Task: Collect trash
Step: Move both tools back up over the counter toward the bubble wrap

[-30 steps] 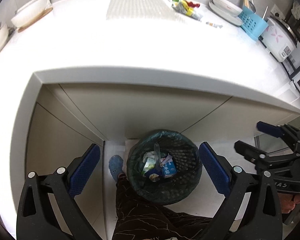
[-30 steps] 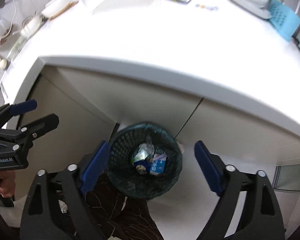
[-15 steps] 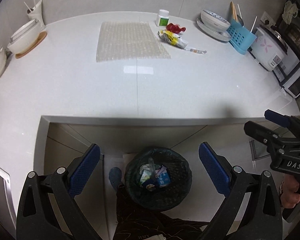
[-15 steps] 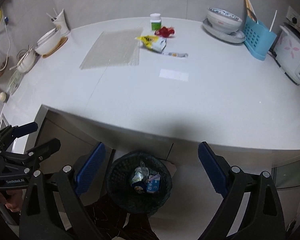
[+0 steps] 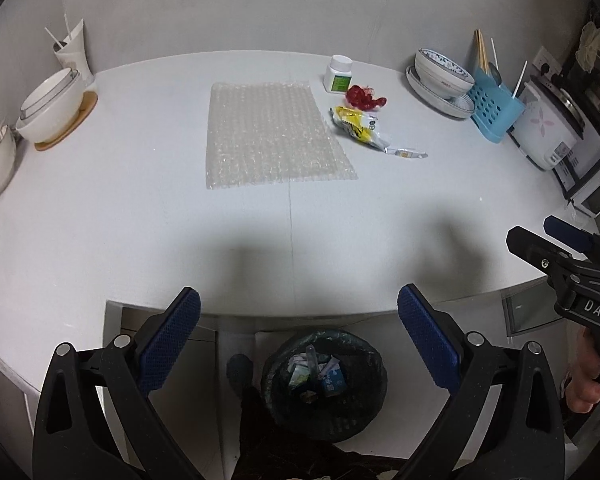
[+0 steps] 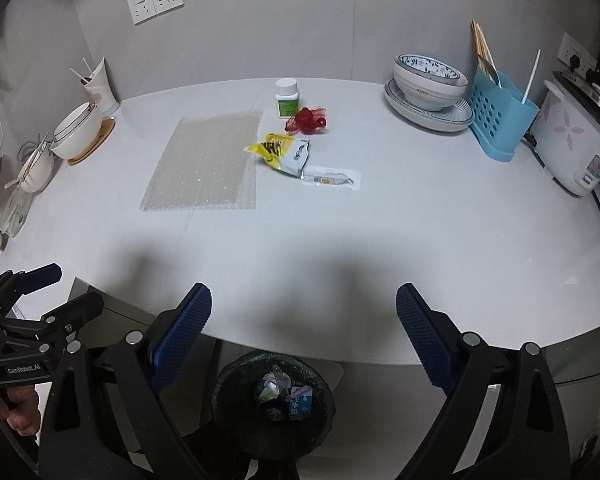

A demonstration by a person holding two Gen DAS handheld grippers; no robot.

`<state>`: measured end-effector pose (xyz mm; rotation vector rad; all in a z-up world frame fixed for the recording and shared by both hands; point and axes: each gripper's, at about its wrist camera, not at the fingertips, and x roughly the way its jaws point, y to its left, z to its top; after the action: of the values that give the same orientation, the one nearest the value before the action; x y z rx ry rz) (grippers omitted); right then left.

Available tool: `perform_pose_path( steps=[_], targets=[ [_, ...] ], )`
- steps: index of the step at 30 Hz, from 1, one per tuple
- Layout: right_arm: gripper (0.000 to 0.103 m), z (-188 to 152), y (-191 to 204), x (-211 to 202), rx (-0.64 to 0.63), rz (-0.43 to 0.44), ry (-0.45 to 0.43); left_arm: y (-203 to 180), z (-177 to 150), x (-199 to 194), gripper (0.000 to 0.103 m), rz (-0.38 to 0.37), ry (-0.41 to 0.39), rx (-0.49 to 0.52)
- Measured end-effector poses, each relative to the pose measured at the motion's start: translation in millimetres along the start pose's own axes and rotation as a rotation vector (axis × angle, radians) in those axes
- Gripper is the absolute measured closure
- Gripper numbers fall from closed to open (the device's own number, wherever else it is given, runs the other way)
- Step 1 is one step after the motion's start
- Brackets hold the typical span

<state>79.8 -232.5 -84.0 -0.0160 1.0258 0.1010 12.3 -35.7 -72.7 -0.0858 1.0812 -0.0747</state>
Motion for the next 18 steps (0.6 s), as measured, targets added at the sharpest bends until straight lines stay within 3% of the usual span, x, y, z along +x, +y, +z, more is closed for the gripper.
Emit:
perform_pose_path(
  steps=[18],
  targets=[
    [0.013,89,8,34,0.104,-0.009,0.011,35,89,26,0.006,0.005,0.021,-0.025]
  ],
)
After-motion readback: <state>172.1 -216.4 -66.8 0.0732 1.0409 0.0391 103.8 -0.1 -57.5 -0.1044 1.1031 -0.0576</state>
